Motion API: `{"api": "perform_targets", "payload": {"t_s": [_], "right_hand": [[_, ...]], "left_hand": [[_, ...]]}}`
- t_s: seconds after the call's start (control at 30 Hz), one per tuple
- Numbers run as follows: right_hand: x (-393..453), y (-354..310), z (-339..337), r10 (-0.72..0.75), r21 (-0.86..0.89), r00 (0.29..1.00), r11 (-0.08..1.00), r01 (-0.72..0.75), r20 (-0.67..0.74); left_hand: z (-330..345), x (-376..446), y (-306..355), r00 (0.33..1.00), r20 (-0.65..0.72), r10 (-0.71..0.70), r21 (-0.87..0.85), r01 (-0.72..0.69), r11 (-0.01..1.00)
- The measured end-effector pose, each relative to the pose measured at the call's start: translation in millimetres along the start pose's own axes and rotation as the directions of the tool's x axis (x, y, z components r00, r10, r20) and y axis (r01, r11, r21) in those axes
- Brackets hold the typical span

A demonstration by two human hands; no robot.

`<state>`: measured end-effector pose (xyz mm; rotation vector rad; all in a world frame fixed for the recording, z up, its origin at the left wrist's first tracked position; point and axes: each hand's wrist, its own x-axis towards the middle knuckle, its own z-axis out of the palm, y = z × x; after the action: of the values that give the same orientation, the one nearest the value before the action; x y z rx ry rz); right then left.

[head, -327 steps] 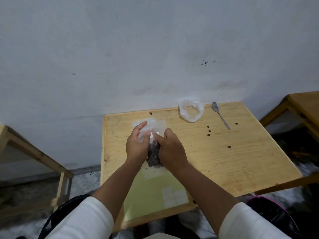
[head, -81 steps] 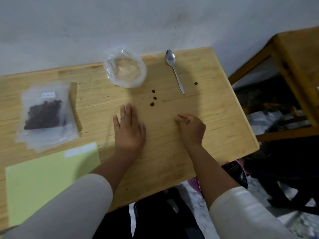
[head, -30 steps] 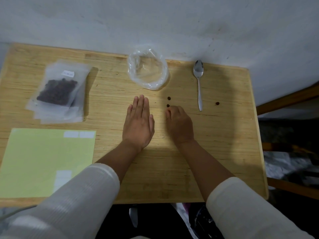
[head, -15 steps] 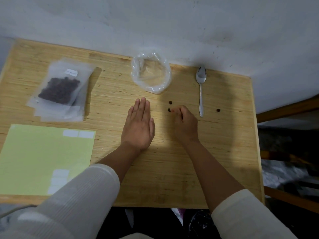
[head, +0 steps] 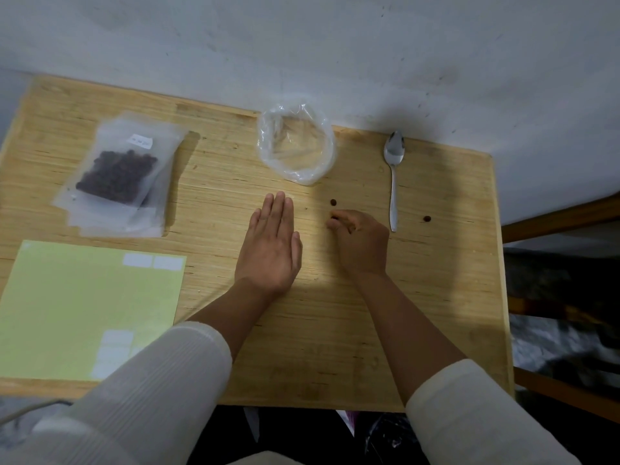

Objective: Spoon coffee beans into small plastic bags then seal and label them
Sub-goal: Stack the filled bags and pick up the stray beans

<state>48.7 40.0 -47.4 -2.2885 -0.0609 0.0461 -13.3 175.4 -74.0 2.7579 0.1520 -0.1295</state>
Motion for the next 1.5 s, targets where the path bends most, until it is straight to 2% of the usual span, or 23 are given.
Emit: {"api": "perform_targets", "payload": {"t_s": [0.2, 0.53, 0.63, 0.7, 0.77, 0.87, 0.93, 0.97, 1.03, 1.1, 1.17, 1.37, 1.5], "right_hand": [[-1, 0, 5, 0.033, -0.039, 0.999, 0.999, -0.034, -0.023], [-5, 11, 12, -0.12, -0.211, 0.992, 0.971, 0.111, -0.031], [-6, 9, 11, -0.085, -0.21, 0.996, 0.974, 0.082, -0.005], [-4, 3, 6, 0.031, -0.113, 0.999, 0.993, -0.032, -0.008], [-1, -5, -2, 0.214, 0.083, 0.977, 0.973, -0.214, 0.001], [5, -10, -13, 0.441, 0.403, 0.886, 0.792, -0.459, 0.141], [8, -12, -17, 0.471, 0.573, 0.855, 0.647, -0.504, 0.22], [11, -12, -18, 0.46, 0.595, 0.856, 0.628, -0.502, 0.236], [15, -12, -18, 0.423, 0.541, 0.875, 0.691, -0.479, 0.235], [19, -9, -16, 0.347, 0.369, 0.92, 0.843, -0.391, 0.183], [23, -6, -14, 0.24, 0.203, 0.959, 0.942, -0.267, 0.148], [29, 0, -3, 0.041, -0.006, 0.992, 0.999, -0.041, 0.12], [27, 3, 1, -0.021, -0.038, 0.998, 0.999, 0.023, 0.064]], "left_hand": [[0, 0, 0, 1.0, -0.007, 0.002, 0.009, -0.001, 1.0], [-1, 0, 1, 1.0, -0.009, 0.009, 0.03, -0.009, 1.0], [-1, 0, 1, 1.0, -0.007, 0.006, 0.027, -0.006, 1.0], [-1, 0, 2, 1.0, -0.007, -0.003, 0.028, 0.003, 1.0], [-2, 0, 3, 1.0, 0.005, -0.015, 0.03, 0.015, 0.999], [-5, 1, 7, 1.0, 0.026, -0.006, 0.015, 0.006, 1.0], [-4, 4, 15, 0.999, 0.033, 0.015, -0.005, -0.015, 1.0], [-3, 6, 19, 0.999, 0.033, 0.022, -0.012, -0.022, 1.0], [1, 11, 23, 0.999, 0.038, 0.023, 0.003, -0.023, 1.0], [4, 12, 22, 0.999, 0.025, 0.027, 0.029, -0.027, 0.999], [5, 11, 21, 0.999, 0.009, 0.039, 0.017, -0.039, 0.999], [7, 13, 22, 0.999, -0.024, 0.041, -0.024, -0.042, 0.999], [8, 12, 21, 0.999, -0.027, 0.041, -0.028, -0.042, 0.999]]}}
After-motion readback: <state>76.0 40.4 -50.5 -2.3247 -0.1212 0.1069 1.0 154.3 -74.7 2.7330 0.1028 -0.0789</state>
